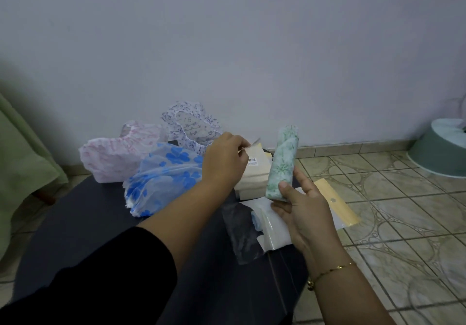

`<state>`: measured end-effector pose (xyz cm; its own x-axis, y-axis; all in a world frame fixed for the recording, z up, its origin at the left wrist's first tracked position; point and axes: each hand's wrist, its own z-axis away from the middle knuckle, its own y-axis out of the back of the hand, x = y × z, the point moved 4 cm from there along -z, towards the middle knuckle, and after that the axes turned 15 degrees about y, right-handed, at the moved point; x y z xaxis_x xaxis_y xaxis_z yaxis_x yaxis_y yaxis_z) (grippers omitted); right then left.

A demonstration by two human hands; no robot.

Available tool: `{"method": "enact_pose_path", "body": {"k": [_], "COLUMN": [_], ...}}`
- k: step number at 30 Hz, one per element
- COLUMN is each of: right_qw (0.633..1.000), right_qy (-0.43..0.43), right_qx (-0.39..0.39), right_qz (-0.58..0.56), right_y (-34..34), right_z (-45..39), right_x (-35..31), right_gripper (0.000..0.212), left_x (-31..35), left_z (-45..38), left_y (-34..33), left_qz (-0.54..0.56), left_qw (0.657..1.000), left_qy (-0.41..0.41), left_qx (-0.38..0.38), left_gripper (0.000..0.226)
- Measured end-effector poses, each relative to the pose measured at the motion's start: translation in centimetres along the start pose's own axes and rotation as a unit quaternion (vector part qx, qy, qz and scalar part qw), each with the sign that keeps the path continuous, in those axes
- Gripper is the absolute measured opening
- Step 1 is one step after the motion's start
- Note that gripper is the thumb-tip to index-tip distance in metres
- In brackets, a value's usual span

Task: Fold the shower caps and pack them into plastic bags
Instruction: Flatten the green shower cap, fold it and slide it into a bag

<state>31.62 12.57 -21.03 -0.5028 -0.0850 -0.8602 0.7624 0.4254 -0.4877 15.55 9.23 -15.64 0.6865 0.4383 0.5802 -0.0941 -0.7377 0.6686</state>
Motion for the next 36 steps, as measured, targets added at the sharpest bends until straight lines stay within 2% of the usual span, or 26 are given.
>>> {"method": "enact_pose_path", "body": {"k": [3, 7, 12, 16, 20, 23, 26, 31, 36], "right_qw": [1.000, 0.998, 0.992, 0.981, 0.959, 0.950, 0.937, 0.923, 0.924], "right_qy": [0.000, -0.010, -0.014, -0.041, -0.086, -0.112, -0.154, -0.190, -0.189], "right_qx": [-0.009, -0.031, -0.058, -0.140, -0.248, -0.292, -0.300, -0.301, -0.297], "right_qz": [-0.020, -0.054, -0.107, -0.128, -0.104, -0.007, 0.094, 0.143, 0.150], "right_y": [-0.8, -2.2, -4.3, -6.8, -9.8, -11.2, -11.3, -10.8, -10.0], "right_z": [0.6, 1.8, 3.9, 6.7, 9.9, 11.9, 13.2, 13.7, 12.7], "right_x": [-0.2, -0.1, 0.0, 0.7, 2.5, 4.0, 5.4, 5.9, 5.4], "right_gripper": [0.044, 0.047, 0.049, 0.045, 0.044, 0.042, 0.033, 0.015, 0.016], "left_x": [0.4, 0.4, -1.8, -3.6, -6.5, -9.7, -12.7, -16.3, -17.2], "left_z": [1.3, 4.0, 8.2, 12.7, 16.9, 19.3, 20.2, 20.5, 20.8], "left_y": [1.9, 4.7, 9.4, 13.4, 16.4, 17.1, 16.9, 15.2, 15.1], "left_qz": [0.034, 0.026, -0.001, -0.033, -0.114, -0.166, -0.214, -0.292, -0.263], "left_qw": [0.990, 0.957, 0.934, 0.923, 0.929, 0.943, 0.957, 0.954, 0.963], "left_qy": [-0.116, -0.259, -0.309, -0.329, -0.288, -0.235, -0.170, -0.070, 0.038], "left_qx": [0.071, 0.130, 0.180, 0.199, 0.202, 0.167, 0.102, -0.023, -0.054], "left_gripper": [0.016, 0.014, 0.006, 0.009, 0.015, 0.013, 0.020, 0.031, 0.042]}}
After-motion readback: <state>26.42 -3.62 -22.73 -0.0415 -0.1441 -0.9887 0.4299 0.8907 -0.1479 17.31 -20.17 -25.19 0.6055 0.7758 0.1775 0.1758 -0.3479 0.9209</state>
